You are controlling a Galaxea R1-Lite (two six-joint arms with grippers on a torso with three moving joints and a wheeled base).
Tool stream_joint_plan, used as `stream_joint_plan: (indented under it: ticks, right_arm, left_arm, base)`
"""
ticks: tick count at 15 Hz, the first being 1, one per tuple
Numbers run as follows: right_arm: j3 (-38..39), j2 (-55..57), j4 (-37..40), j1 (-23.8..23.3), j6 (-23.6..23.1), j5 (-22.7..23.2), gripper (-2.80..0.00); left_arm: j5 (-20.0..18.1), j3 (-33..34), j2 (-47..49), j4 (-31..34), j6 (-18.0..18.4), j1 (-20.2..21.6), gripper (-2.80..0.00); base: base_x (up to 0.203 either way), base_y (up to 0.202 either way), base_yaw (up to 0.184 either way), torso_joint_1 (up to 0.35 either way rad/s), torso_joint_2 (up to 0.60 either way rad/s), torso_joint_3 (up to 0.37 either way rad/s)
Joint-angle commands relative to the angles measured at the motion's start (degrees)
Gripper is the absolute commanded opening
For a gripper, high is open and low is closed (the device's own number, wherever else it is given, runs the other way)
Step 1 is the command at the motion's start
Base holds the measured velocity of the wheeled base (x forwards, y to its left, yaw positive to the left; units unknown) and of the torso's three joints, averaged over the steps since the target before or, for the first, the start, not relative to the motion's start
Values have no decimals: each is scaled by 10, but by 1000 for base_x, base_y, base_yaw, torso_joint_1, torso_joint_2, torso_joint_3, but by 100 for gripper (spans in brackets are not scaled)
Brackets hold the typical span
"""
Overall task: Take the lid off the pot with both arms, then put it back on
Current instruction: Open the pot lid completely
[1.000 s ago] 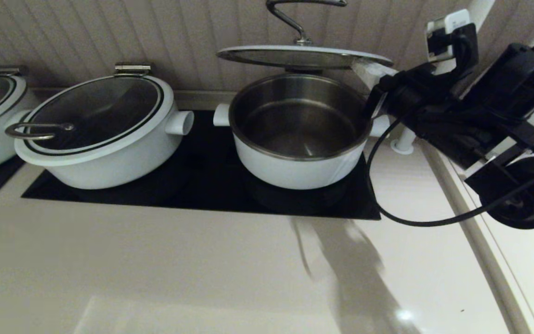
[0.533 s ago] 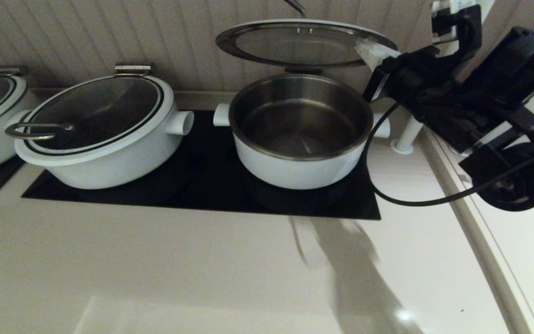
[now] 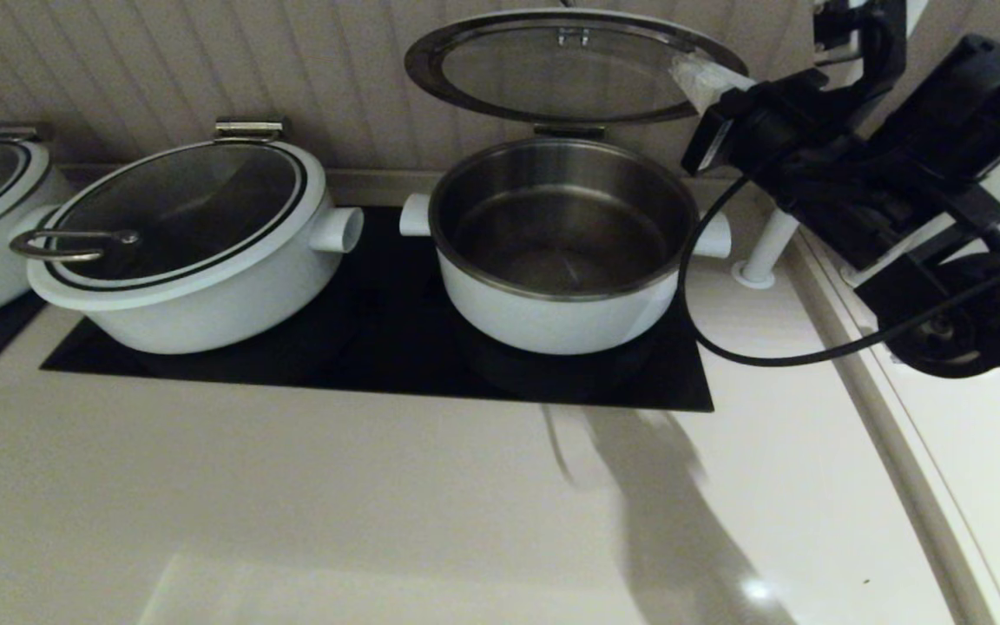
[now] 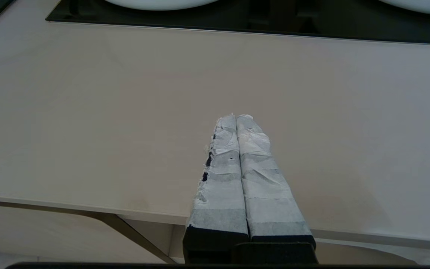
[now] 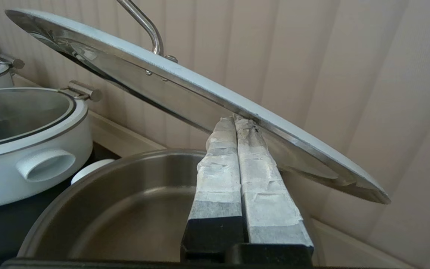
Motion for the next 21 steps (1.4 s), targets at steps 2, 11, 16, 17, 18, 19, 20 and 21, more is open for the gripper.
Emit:
stream_joint_plan:
  ticks: [2,11,16,17,18,19,20,21]
  right_arm:
    - [-15,7,-4,-4,0,1,-280]
    - [-43,19,-28,-18,1,3,-280]
    - [-41,19,-35,-18,2,3,-280]
    - [-39,19,-35,-18,2,3,-280]
    - [-38,20,-35,-18,2,3,-280]
    - [-36,20,-35,-18,2,3,-280]
    - [-34,22,-36,-19,2,2,-280]
    - [-30,22,-37,-19,1,2,-280]
  left_arm:
    - [0,0,-1,0,0,0,-280]
    - [0,0,0,0,0,0,-280]
    - [0,0,0,0,0,0,-280]
    - [0,0,-1,0,0,0,-280]
    - [0,0,-1,0,0,0,-280]
    - [0,0,-1,0,0,0,-280]
    - [0,0,-1,0,0,0,-280]
    - [0,0,-1,0,0,0,-280]
  base:
    - [0,0,0,0,0,0]
    - [0,0,0,0,0,0]
    - [0,0,0,0,0,0]
    - [0,0,0,0,0,0]
    - [0,0,0,0,0,0]
    - [0,0,0,0,0,0]
    - [0,0,0,0,0,0]
    - [0,0,0,0,0,0]
